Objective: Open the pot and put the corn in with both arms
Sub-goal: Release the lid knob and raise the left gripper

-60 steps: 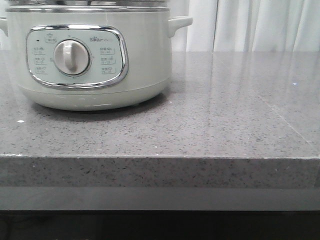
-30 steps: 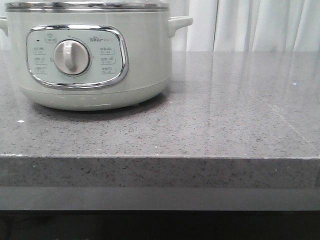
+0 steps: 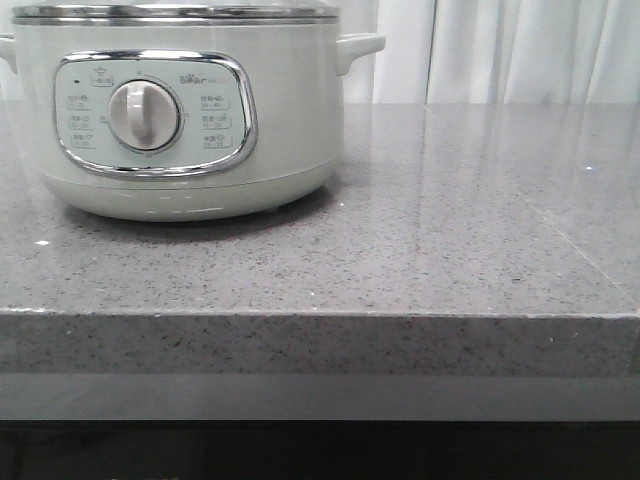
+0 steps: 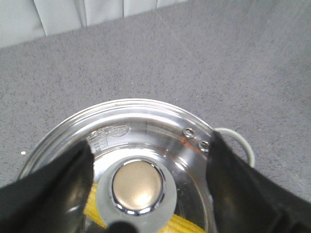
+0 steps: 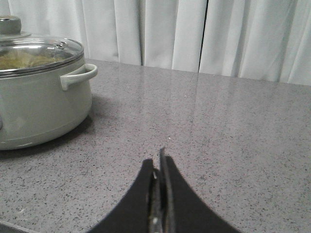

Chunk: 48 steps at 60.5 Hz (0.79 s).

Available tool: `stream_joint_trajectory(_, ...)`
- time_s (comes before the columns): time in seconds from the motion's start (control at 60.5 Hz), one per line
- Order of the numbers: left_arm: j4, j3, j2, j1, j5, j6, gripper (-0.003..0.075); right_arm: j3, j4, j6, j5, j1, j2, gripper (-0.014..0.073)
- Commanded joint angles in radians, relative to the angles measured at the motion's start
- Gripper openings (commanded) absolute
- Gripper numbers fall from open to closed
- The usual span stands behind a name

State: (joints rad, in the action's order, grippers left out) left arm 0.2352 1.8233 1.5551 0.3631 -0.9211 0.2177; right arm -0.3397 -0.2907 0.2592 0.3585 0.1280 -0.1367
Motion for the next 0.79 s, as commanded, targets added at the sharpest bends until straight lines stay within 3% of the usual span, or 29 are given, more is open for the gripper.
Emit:
stream_joint_trajectory(0.0, 0.016, 0.024, -0.073, 0.001, 0.037, -0.009, 0.032, -0.023, 0.003, 0.012, -0.072, -0.001, -0.01, -0.0068)
stream_joint_trajectory(0.165, 0.016, -0.069, -0.15, 0.001, 0.083, 0.016, 0.0053, -0.023, 0.003, 0.012, -0.072, -0.001, -0.01, -0.0068)
stream_joint_trajectory(0.232, 0.016, -0.131, -0.188, 0.001, 0.127, 0.016, -0.0019, -0.023, 0.003, 0.012, -0.072, -0.001, -0.01, -0.0068)
stream_joint_trajectory(0.546, 0.016, -0.499, -0.481, 0.001, 0.336, 0.016, -0.0018, -0.023, 0.003, 0.012, -0.053, -0.001, -0.01, -0.0068)
stream_joint_trajectory(0.777, 0.011, -0.903, -0.807, 0.001, 0.605, 0.02, -0.0018, -0.023, 0.003, 0.012, -0.053, -0.001, -0.01, -0.0068)
